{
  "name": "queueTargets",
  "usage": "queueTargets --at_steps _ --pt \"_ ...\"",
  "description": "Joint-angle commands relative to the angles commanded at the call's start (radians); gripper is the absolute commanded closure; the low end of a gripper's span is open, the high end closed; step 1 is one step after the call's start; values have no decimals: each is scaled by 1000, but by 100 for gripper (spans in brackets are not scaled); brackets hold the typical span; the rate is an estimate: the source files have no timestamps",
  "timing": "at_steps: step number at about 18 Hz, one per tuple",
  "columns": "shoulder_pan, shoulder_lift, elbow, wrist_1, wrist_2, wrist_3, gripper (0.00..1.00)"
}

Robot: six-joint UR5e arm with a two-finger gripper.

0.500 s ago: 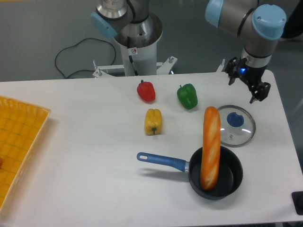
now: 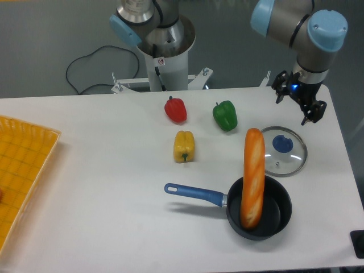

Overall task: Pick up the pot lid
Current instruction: 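Move the gripper over the blue knob of the glass lid, then lower the open gripper around the blue knob of the lid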

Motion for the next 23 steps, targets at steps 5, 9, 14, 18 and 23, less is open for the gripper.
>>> queueTargets --at_steps 5,9,14,18,23 --pt "6 -14 -26 -2 5 -2 0" --pt "9 -75 -9 11 -2 0 0" --pt "14 -118 6 83 -8 -121 0" --pt "-11 -156 35 84 -25 -245 0" --pt "-26 -169 44 89 -25 -279 0"
